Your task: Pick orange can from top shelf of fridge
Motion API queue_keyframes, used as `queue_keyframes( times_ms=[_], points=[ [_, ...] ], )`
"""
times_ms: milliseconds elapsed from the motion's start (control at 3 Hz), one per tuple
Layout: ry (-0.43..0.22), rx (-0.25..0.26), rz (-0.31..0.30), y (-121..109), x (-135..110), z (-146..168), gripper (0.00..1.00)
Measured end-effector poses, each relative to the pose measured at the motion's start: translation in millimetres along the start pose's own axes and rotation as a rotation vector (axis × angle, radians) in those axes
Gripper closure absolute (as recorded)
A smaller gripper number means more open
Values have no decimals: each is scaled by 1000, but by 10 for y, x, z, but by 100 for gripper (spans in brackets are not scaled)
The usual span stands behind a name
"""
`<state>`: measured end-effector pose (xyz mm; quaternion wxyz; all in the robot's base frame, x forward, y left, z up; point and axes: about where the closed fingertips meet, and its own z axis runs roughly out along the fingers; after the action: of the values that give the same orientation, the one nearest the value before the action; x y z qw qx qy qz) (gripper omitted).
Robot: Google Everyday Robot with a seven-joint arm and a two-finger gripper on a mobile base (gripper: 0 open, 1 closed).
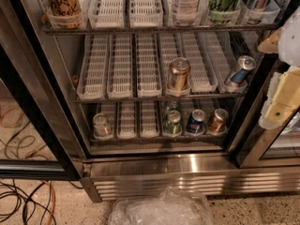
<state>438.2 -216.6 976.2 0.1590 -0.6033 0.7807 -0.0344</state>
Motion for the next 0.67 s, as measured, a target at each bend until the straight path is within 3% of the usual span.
queue_keyframes(
  times_ms=[333, 667],
  points=[
    [0, 0, 0, 0, 0, 0, 0],
    [-40, 18, -13, 34, -142, 86, 0]
  ],
)
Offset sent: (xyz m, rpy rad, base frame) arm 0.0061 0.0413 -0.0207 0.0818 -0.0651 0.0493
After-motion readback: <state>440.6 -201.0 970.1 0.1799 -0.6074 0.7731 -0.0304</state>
